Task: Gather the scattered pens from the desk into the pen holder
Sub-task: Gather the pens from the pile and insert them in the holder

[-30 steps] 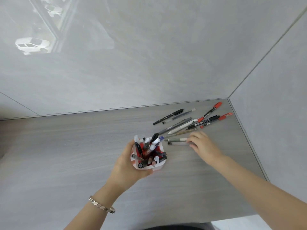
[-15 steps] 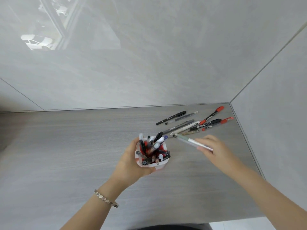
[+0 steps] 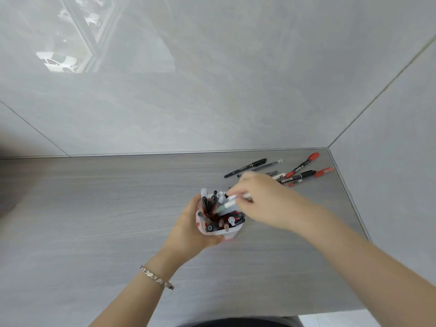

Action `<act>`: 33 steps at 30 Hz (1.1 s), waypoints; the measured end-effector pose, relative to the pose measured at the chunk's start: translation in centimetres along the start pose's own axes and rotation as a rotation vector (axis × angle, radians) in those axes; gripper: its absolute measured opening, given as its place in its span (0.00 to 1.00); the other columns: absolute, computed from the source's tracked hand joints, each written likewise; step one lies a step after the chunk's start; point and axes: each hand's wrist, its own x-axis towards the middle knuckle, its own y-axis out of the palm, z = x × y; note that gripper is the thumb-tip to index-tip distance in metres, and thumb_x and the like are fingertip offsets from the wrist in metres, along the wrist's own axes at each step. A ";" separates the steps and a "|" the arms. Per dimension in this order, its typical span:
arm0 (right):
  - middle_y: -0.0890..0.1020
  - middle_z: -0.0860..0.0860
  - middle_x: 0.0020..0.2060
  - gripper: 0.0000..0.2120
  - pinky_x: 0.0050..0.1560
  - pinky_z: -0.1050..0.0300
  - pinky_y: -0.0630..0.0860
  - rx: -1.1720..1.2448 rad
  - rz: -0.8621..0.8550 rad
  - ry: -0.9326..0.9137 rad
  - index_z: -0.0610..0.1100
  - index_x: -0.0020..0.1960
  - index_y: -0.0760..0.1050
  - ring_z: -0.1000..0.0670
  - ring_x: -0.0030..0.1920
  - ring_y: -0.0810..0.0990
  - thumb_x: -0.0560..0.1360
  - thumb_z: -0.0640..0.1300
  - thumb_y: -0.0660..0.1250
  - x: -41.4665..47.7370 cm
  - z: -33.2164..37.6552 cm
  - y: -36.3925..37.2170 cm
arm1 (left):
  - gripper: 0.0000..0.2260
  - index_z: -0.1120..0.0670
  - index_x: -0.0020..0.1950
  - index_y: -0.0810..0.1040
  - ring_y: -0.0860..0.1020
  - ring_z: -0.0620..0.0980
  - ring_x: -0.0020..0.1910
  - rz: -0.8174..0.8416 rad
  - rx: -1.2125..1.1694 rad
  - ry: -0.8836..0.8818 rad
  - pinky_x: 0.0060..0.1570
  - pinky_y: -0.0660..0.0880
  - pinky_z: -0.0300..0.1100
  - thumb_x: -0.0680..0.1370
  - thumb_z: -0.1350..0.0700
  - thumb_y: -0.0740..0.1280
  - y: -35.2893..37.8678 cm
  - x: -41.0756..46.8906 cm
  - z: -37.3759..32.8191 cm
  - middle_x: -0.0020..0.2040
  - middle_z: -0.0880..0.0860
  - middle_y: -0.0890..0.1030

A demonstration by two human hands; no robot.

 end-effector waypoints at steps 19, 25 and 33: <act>0.29 0.54 0.68 0.44 0.71 0.49 0.31 -0.101 -0.117 0.069 0.46 0.73 0.37 0.53 0.70 0.27 0.63 0.69 0.30 -1.0 -0.2 7.9 | 0.32 0.45 0.58 0.68 0.78 0.39 0.51 0.001 -0.059 0.050 0.45 0.76 0.28 0.61 0.64 0.78 0.2 0.4 0.8 0.51 0.45 0.80; 0.25 0.51 0.67 0.47 0.71 0.46 0.32 -0.065 -0.065 0.017 0.47 0.73 0.35 0.53 0.69 0.26 0.63 0.74 0.37 0.6 -0.5 7.7 | 0.33 0.48 0.59 0.67 0.78 0.35 0.50 0.012 -0.032 0.068 0.43 0.74 0.26 0.61 0.64 0.78 0.2 0.5 0.6 0.50 0.44 0.79; 0.77 0.44 0.59 0.14 0.63 0.50 0.67 0.103 -0.391 0.160 0.40 0.59 0.74 0.43 0.62 0.72 0.74 0.34 0.61 3.9 -10.3 5.4 | 0.35 0.42 0.59 0.63 0.75 0.39 0.52 -0.008 0.023 0.000 0.41 0.68 0.19 0.61 0.61 0.78 0.1 0.4 0.8 0.52 0.39 0.76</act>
